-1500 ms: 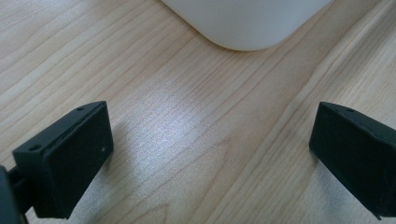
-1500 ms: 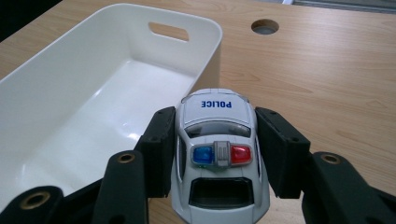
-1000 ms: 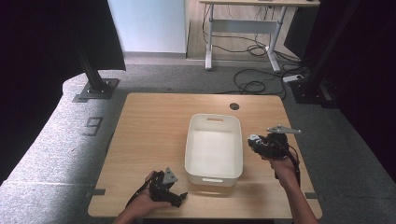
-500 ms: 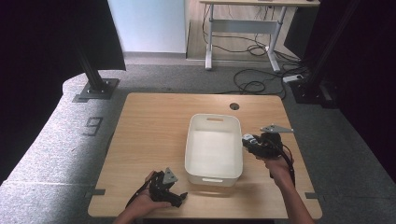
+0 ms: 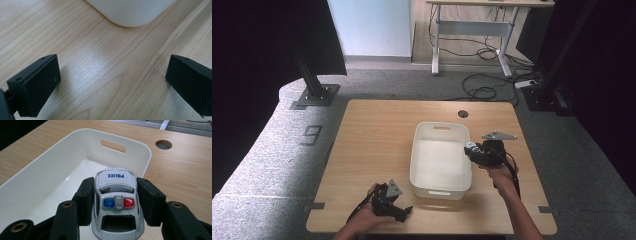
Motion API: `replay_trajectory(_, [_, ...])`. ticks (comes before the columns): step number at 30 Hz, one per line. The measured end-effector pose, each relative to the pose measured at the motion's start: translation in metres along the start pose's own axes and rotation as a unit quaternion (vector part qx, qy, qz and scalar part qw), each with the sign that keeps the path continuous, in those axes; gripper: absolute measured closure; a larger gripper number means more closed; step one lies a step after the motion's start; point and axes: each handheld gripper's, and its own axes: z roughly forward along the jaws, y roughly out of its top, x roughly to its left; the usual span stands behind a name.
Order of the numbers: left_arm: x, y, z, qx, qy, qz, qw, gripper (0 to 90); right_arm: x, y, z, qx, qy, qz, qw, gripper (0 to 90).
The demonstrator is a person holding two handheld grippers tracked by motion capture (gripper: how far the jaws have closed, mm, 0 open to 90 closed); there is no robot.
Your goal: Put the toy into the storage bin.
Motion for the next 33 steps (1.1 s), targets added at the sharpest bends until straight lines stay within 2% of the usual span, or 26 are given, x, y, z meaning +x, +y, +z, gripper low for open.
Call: replay_trajectory(33, [0.0,0.0,0.0,0.0,0.0,0.0,1.0,0.0,0.019,0.011,0.018,0.015,0.003,-0.013,0.9998,50.3])
